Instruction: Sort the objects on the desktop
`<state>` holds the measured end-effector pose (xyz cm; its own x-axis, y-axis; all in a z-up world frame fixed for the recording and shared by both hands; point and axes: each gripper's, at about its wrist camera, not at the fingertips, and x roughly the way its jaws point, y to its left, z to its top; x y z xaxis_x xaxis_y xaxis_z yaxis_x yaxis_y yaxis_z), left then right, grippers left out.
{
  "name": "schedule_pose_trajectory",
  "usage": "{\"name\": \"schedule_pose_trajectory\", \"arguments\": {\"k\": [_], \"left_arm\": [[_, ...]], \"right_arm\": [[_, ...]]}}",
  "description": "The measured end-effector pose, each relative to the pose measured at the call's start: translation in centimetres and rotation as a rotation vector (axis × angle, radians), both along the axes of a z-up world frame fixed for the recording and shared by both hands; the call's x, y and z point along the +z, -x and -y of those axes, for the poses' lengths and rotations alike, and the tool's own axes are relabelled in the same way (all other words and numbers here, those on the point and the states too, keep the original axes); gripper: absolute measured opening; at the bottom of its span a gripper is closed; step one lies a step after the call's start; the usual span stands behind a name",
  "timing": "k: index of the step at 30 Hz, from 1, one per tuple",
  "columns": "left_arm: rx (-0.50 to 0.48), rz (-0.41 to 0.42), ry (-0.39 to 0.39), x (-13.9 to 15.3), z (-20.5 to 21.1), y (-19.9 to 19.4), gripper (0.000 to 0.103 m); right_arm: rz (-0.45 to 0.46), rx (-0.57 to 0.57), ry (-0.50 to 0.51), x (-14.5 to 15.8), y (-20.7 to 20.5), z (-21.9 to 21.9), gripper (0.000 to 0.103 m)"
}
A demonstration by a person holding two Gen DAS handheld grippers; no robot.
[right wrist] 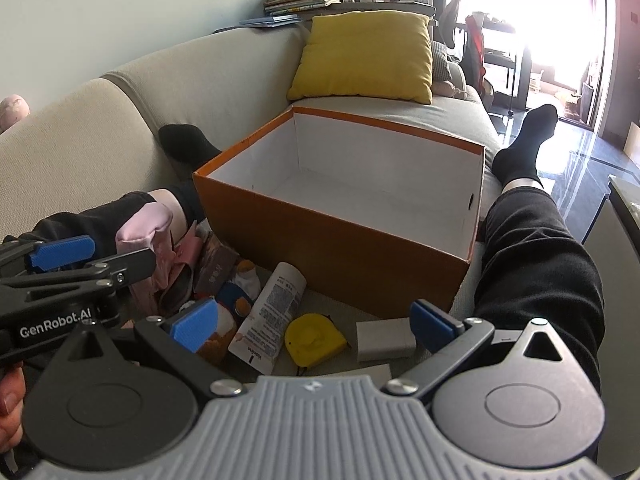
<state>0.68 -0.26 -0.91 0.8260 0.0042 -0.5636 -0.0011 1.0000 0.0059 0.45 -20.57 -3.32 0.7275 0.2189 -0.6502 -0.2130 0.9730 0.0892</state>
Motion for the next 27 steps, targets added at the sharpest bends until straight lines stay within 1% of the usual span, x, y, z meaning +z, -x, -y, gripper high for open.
{"name": "schedule_pose_trajectory", "arguments": {"k": [15,16,19,22,24,27], "left_arm": [[-0.005,0.0,0.006,-0.1,-0.1,0.0,0.079],[-0.007,0.0,0.009,-0.1,-0.1,0.0,0.078],[-0.032,-0.004,0.017,-0.1,-0.3,0.1,0.067],[-0.032,-0.019,0.023,-0.3,-0.3,0.1,0.066],[-0.033,-0.032,0.034,-0.3,-0.5,0.0,0.057],[-0.032,-0.057,0.036,-0.5,-1.0,-0.1,0.053]], "right_arm": [[-0.012,0.0,-0.011,-0.1,-0.1,0.2,0.102],[-0.013,0.003,-0.014,-0.1,0.0,0.1,0.102],[-0.018,0.012,-0.013,-0.1,-0.1,0.0,0.102],[-0.022,0.026,-0.013,-0.2,-0.1,-0.2,0.102],[-0.024,0.044,-0.023,-0.2,-0.1,-0.2,0.101],[-0.03,0.06,-0.031,-0.4,-0.4,-0.4,0.101]]}}
